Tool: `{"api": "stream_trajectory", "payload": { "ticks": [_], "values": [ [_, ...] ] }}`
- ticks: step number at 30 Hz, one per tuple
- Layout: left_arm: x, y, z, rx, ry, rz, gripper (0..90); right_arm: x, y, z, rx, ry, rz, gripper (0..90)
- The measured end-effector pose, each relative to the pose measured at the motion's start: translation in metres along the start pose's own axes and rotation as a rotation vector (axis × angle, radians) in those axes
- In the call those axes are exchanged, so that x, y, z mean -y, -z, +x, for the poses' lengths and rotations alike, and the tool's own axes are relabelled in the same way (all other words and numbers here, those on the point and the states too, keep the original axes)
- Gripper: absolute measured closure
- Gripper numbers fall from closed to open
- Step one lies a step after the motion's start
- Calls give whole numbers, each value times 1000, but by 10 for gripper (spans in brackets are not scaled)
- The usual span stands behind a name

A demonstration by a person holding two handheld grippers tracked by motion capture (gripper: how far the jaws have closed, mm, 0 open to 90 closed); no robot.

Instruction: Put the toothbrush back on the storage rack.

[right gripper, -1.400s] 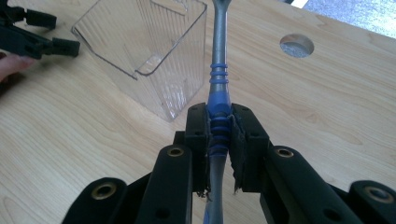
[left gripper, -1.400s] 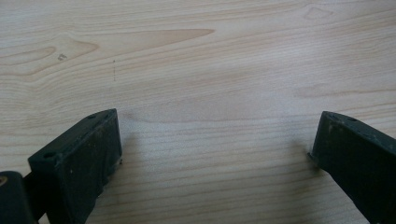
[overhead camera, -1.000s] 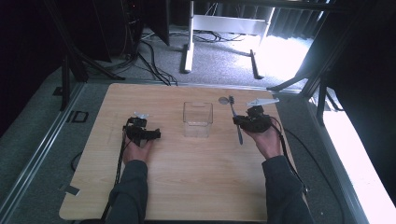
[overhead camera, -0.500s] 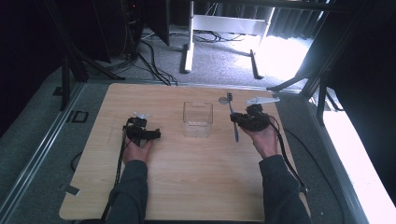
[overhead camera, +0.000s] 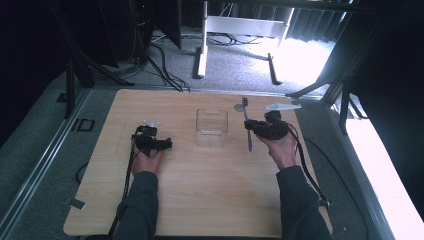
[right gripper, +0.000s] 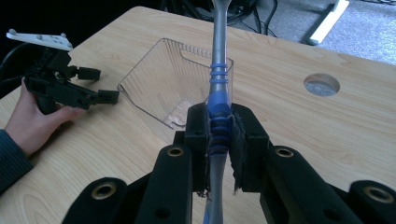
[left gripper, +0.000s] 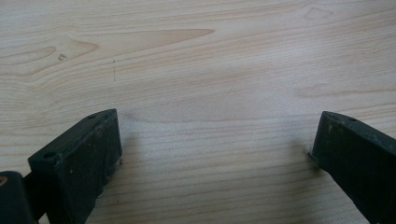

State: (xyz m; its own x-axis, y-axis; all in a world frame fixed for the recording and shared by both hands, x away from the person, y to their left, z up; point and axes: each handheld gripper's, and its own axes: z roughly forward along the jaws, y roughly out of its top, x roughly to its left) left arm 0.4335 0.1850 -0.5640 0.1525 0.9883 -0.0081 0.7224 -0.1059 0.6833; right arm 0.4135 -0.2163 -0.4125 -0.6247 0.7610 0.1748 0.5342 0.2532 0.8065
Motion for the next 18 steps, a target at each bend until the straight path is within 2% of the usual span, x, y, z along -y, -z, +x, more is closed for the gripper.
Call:
{"api": "stream_trajectory", "payload": {
  "ticks": [9, 18],
  "values": [
    [0, 0, 0, 0, 0, 0, 15, -1, -2, 1, -39, -11, -27, 781],
    [0, 0, 0, 0, 0, 0, 15, -7, -5, 9, -43, 8, -50, 782]
  ]
}}
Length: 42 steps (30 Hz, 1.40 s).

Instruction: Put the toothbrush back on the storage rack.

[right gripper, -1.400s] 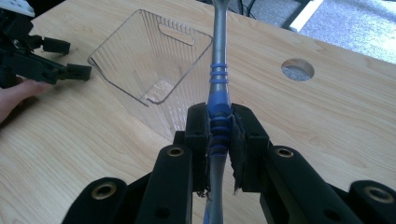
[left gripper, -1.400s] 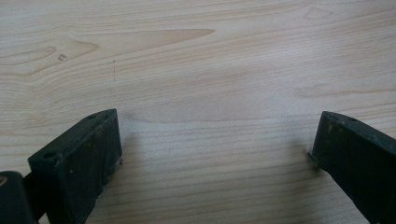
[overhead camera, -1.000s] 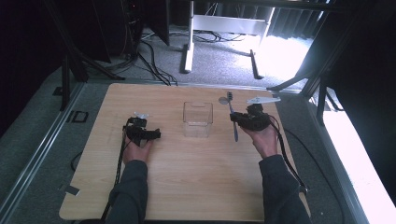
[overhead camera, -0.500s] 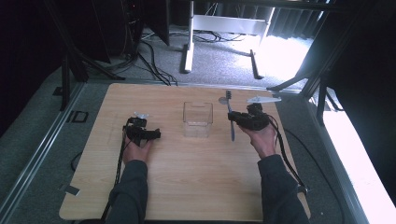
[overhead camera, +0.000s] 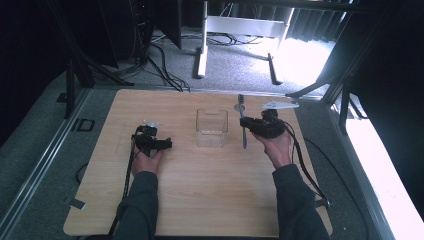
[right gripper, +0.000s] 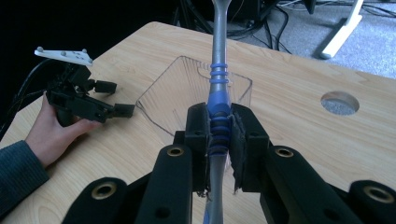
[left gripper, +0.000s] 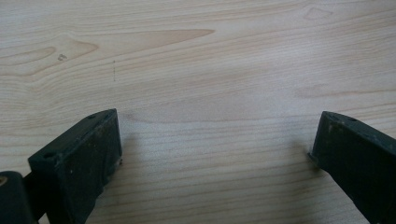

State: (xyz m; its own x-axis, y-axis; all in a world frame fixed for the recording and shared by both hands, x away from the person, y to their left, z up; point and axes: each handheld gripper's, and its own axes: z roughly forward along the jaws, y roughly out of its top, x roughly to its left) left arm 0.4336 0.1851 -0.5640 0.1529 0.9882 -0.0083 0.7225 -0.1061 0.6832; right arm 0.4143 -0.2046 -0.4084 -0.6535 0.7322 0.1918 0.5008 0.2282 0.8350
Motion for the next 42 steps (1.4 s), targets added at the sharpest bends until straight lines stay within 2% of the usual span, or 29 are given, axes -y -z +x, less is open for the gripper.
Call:
{"api": "stream_trajectory", "payload": {
  "ticks": [5, 36, 42],
  "values": [
    [0, 0, 0, 0, 1, -1, 15, -1, -3, 2, -32, -4, -20, 781],
    [0, -1, 0, -2, 4, -2, 15, 0, -18, 4, -84, -93, -140, 782],
    [-1, 0, 0, -2, 2, 0, 16, 0, -22, 4, -99, -103, -147, 782]
  ]
}}
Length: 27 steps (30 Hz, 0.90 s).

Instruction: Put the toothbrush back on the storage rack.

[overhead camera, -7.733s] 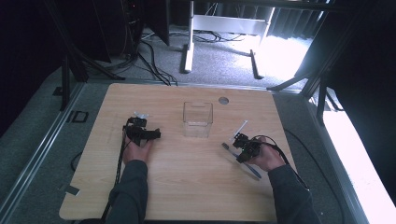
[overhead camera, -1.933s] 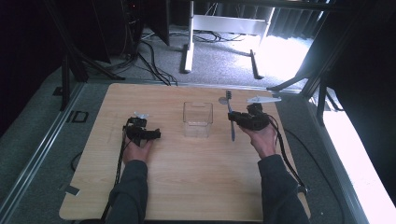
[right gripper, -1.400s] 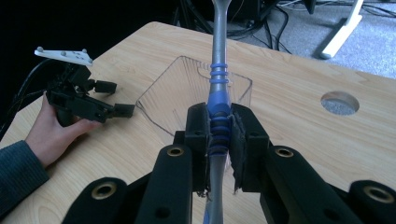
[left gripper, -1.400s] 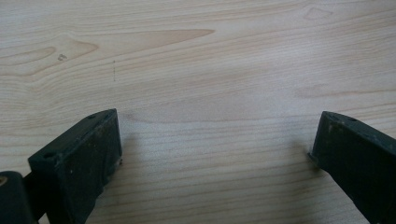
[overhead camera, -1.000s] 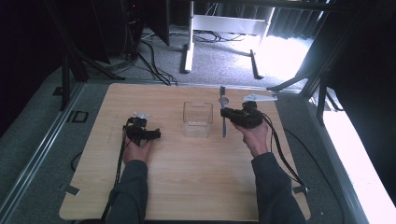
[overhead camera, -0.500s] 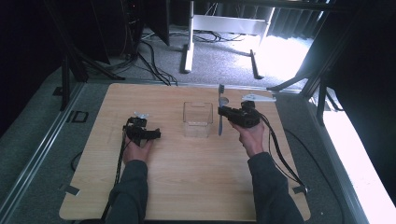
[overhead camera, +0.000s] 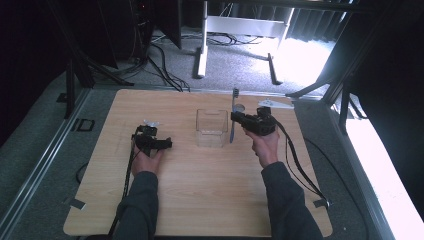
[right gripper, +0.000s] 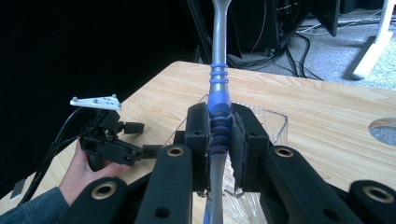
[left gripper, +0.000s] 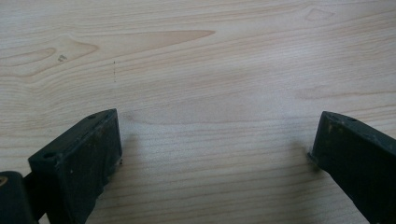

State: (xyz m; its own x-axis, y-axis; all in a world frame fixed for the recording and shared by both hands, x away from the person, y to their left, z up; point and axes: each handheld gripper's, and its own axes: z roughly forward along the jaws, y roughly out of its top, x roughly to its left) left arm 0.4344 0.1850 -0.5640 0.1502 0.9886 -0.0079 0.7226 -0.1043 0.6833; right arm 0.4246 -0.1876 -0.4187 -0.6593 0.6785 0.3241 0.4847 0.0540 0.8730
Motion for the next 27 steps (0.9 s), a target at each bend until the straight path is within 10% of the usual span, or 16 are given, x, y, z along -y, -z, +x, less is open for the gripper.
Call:
{"api": "stream_trajectory", "payload": {
  "ticks": [27],
  "values": [
    [0, 0, 0, 0, -1, 0, 15, -7, -16, 1, -49, -46, -80, 782]
  ]
}}
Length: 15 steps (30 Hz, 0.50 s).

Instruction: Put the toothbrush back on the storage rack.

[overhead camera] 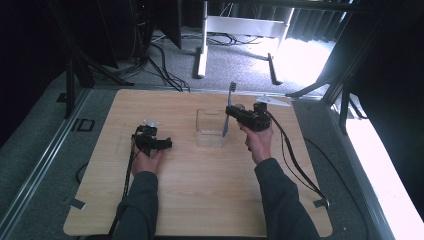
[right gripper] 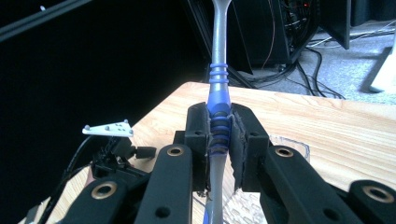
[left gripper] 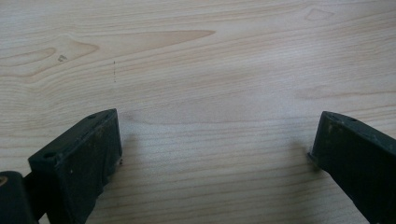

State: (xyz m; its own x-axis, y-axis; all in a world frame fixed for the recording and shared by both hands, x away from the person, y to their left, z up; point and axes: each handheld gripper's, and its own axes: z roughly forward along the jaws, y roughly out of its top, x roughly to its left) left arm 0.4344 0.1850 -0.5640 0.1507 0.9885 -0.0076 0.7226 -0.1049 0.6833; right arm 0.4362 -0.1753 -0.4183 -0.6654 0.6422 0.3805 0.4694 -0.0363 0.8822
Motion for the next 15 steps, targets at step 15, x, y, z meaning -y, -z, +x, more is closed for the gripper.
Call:
{"api": "stream_trajectory", "payload": {
  "ticks": [15],
  "values": [
    [0, 0, 0, 0, 0, 0, 15, -2, -6, -9, 21, -30, -31, 782]
  ]
}}
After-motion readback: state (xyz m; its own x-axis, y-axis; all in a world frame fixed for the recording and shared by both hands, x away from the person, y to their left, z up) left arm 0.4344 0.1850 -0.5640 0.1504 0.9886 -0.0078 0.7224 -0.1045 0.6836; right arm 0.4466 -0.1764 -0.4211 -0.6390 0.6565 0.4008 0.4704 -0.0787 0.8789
